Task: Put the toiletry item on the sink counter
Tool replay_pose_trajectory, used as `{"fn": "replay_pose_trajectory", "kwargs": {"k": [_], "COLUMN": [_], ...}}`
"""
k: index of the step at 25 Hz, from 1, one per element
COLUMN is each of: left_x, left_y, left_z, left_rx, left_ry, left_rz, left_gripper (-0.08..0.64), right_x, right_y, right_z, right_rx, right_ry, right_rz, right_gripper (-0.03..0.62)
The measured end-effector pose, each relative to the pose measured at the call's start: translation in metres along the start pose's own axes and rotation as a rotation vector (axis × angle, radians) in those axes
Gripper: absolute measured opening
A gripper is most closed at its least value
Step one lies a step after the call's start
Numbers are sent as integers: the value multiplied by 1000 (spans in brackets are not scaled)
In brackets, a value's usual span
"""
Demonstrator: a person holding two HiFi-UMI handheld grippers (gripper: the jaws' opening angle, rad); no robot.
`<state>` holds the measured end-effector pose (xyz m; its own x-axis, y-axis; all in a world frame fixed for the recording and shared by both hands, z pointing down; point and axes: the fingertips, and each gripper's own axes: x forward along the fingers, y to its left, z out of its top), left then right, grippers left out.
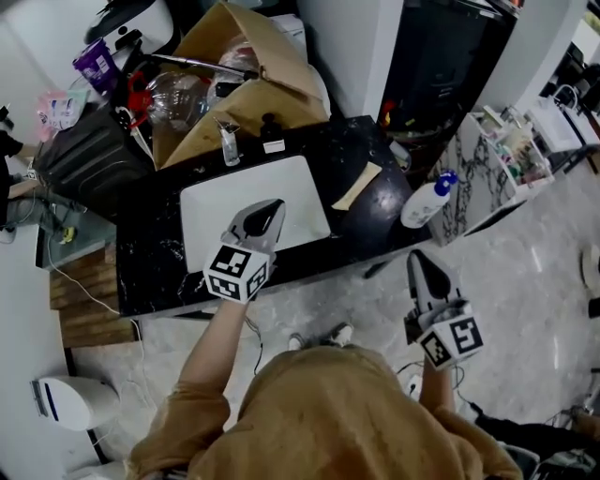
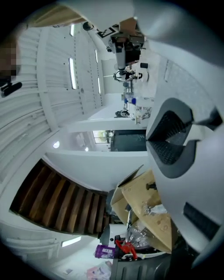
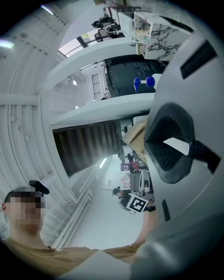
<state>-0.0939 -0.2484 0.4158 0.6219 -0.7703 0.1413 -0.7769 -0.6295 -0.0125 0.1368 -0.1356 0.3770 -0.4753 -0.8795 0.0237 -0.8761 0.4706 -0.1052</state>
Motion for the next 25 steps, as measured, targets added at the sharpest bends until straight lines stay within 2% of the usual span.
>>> {"fn": "replay_pose_trajectory", "kwargs": {"k": [8,13,15,19,25], "left_x": [-64,-105,-118,-141,-156], "left_y": [27,43,44,39,29], "left_z": [48,74,83,91,67], "left_rx": [-4,-93,-98,-64,-49], "left_ry": [-144,-259,-292,-328,-305], "left_rz": [107,169,186,236,288], "left_gripper": [3,3,3,3,3], "right_x": [4,6,5,-1,-16], "right_y": [-11,-22,-26,-29,-32], "right_z": [13,19,22,25,24], "right_rx": [-3,-14,-15,-26,-19], "right_ry": [-33,-38,-47,-47,-44], "right_rz": [-30,-56,-67,-78,-108], "right_gripper": [5,5,3,3,5]}}
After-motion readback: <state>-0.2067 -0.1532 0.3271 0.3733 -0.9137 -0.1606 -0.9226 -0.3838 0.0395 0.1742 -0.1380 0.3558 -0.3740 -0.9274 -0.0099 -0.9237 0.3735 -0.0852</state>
